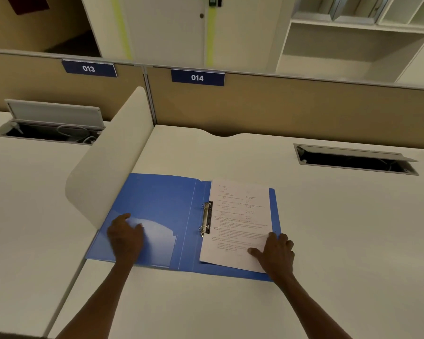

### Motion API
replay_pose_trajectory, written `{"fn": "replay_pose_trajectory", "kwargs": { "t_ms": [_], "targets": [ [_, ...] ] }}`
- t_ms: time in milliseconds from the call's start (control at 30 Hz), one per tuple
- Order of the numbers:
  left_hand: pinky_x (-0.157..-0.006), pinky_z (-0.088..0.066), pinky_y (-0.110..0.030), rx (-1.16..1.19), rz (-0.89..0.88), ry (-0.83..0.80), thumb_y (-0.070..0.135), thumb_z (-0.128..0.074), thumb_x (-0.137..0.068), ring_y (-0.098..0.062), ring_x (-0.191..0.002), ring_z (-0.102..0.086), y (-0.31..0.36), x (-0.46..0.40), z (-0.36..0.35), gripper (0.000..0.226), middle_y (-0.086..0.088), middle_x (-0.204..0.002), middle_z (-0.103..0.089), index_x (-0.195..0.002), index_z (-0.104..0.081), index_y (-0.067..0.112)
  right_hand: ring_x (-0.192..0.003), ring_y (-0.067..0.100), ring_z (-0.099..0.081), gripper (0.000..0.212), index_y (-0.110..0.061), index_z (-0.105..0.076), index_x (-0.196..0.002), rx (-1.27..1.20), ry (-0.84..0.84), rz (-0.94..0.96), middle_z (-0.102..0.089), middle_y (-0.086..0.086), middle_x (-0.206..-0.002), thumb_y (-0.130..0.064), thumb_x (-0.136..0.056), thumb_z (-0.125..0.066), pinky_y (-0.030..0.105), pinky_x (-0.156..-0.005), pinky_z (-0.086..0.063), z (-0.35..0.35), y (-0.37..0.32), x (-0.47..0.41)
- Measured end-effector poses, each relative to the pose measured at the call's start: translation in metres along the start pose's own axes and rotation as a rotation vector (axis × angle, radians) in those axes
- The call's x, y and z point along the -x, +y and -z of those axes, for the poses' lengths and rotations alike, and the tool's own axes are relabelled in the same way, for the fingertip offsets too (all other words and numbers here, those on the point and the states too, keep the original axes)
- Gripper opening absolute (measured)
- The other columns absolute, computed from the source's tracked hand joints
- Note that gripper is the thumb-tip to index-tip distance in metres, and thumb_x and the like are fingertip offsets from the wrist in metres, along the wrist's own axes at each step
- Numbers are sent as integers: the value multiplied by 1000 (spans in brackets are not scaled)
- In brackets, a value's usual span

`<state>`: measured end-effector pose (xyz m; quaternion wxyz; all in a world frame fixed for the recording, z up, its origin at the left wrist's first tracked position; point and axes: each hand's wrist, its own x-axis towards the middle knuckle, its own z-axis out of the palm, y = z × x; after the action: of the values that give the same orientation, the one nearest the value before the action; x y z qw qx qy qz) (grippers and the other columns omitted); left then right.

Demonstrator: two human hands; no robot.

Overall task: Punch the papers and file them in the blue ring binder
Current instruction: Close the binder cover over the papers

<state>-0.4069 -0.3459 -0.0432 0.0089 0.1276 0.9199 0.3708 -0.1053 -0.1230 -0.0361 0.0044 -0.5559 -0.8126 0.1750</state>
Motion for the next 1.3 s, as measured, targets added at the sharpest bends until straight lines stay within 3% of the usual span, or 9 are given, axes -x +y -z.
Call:
{"fn": "replay_pose_trajectory", "kwargs": {
  "t_ms": [167, 300, 567, 700, 800, 933, 1100, 1200, 1300],
  "targets": [
    [-91, -41, -56, -191, 273, 30, 26, -80, -69, -53, -105, -49, -24, -3, 21, 70, -39, -115, -51, -117, -47, -13, -116, 27, -43, 66, -14, -40, -119, 15, -27, -63, -43, 11, -123, -58, -77, -66, 41, -93, -45, 2, 0, 1],
    [-89, -42, -57, -208, 318, 6, 40, -77, -72, -54, -104, -51, -30, -1, 27, 78, -41, -113, -51, -114, -45, -17, -117, 27, -44, 68, -12, -42, -119, 40, -34, -77, -44, 11, -123, -58, -76, -68, 42, -94, -46, 3, -2, -1],
    [-88, -42, -54, -287, 250, 90, 36, -75, -72, -52, -100, -53, -18, 3, 44, 61, -36, -109, -55, -110, -56, -8, -116, 28, -44, 67, -11, -44, -118, 68, -32, -62, -44, 12, -123, -56, -76, -69, 41, -93, -46, 5, -3, -4],
    [-91, -38, -53, -210, 197, 219, 31, -73, -73, -47, -104, -51, 9, 13, 63, 39, -26, -111, -57, -103, -65, 7, -115, 27, -44, 67, -10, -46, -117, 83, -39, -52, -45, 12, -121, -57, -75, -70, 40, -91, -48, 6, -5, -5],
    [-89, -39, -52, -149, 158, 293, 32, -71, -75, -43, -105, -51, 33, 24, 78, 35, -19, -113, -59, -102, -65, 12, -114, 26, -44, 67, -10, -47, -117, 92, -44, -48, -45, 11, -120, -57, -75, -70, 39, -89, -48, 7, -5, -6],
    [-84, -46, -48, 11, 91, 371, 35, -67, -80, -40, -102, -57, 70, 37, 106, 39, -17, -112, -64, -110, -61, 11, -114, 26, -45, 67, -10, -47, -117, 90, -49, -47, -45, 11, -120, -56, -75, -71, 39, -89, -48, 9, -6, -6],
    [-77, -44, -26, 339, 25, 430, 34, -62, -86, -16, -75, -62, 129, 57, 139, 37, 1, -85, -68, -108, -61, 5, -114, 25, -45, 66, -11, -48, -116, 87, -44, -44, -46, 10, -120, -57, -74, -71, 38, -90, -49, 9, -6, -4],
    [-72, -50, -19, 605, 42, 307, 41, -58, -88, -6, -68, -67, 157, 69, 143, 34, 5, -76, -70, -107, -61, 13, -114, 25, -45, 66, -11, -48, -117, 81, -47, -49, -45, 11, -121, -57, -75, -70, 38, -91, -48, 9, -6, -4],
    [-62, -55, -21, 926, 126, 68, 34, -57, -91, -14, -67, -71, 172, 77, 128, 25, -2, -77, -74, -102, -63, 13, -115, 25, -45, 66, -11, -48, -116, 73, -46, -45, -45, 11, -122, -58, -75, -70, 38, -91, -48, 9, -5, -3]
  ]
}}
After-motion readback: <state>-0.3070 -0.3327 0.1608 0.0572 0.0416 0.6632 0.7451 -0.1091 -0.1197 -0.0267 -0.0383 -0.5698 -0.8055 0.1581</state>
